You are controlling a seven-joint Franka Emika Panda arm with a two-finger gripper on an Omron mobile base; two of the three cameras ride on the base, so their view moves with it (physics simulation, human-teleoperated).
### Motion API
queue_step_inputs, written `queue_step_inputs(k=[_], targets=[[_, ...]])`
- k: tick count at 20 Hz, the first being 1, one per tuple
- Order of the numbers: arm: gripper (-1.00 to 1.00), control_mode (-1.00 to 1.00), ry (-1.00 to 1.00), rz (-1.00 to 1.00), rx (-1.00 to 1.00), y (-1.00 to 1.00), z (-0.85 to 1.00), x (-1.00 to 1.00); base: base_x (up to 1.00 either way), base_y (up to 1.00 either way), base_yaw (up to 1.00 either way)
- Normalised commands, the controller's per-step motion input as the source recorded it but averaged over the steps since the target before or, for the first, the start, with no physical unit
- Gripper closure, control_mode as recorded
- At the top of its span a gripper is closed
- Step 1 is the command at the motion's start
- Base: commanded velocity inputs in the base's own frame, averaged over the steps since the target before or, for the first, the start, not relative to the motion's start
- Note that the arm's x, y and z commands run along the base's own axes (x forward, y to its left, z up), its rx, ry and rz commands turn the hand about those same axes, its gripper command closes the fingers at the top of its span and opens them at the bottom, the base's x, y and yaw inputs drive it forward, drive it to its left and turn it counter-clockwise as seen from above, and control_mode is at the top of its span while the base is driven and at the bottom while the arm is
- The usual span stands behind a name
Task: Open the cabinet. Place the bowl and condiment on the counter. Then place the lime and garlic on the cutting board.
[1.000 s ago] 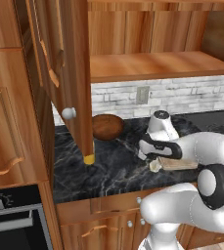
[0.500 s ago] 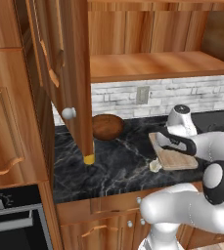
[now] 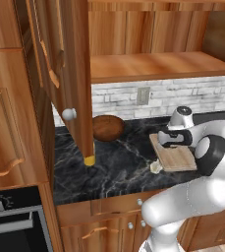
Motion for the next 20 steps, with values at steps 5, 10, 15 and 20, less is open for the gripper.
queue_step_inputs(k=[5, 10, 15, 20], targets=[[-1.00, -1.00, 0.00, 0.10, 0.00, -0.08, 0.02, -0.04, 0.00, 0.00, 0.00], [-1.00, -1.00, -0.04, 0.10, 0.00, 0.00, 0.29, -0.15, 0.00, 0.00, 0.00], [-1.00, -1.00, -0.08, 0.18, 0.00, 0.25, 0.44, -0.76, 0.00, 0.00, 0.00], [-1.00, -1.00, 0.09, 0.13, -0.04, 0.96, -0.01, -0.90, 0.00, 0.00, 0.00]])
